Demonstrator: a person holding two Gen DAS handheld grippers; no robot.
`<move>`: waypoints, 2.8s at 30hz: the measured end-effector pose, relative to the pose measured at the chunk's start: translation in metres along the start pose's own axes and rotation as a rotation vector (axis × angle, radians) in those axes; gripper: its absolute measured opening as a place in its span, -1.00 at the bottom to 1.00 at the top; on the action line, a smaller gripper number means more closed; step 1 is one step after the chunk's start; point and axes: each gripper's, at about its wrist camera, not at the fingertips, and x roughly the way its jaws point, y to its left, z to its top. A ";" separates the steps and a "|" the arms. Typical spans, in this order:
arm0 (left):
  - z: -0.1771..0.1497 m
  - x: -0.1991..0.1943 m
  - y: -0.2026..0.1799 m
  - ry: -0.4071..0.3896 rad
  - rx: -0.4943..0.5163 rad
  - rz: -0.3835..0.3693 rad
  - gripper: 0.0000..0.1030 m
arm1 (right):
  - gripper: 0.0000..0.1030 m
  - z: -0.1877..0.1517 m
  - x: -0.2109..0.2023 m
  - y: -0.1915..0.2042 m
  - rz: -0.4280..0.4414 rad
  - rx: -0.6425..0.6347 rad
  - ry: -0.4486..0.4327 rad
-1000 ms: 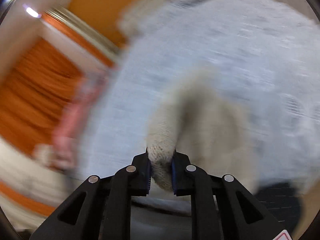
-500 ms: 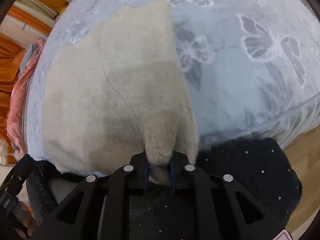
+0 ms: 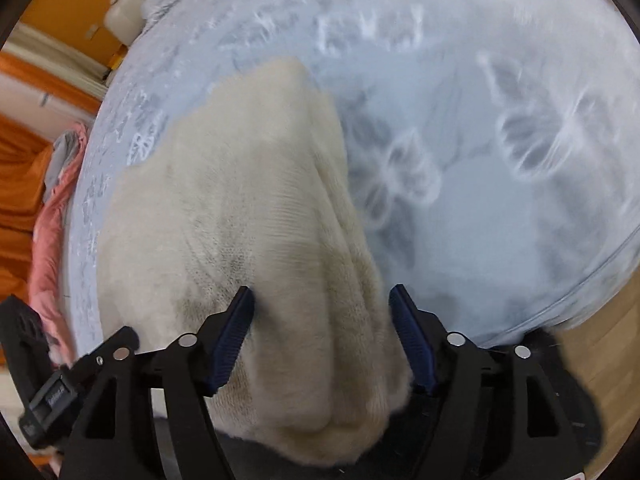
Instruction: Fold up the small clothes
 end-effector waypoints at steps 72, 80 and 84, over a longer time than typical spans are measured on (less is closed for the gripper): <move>-0.045 -0.076 0.088 -0.309 0.148 0.382 0.69 | 0.34 -0.119 0.002 0.172 -0.232 -0.321 -0.382; -0.070 -0.062 0.090 -0.342 0.160 0.417 0.69 | 0.35 -0.140 0.031 0.161 -0.237 -0.346 -0.340; -0.074 -0.062 0.090 -0.367 0.162 0.435 0.69 | 0.35 -0.148 0.034 0.162 -0.234 -0.352 -0.353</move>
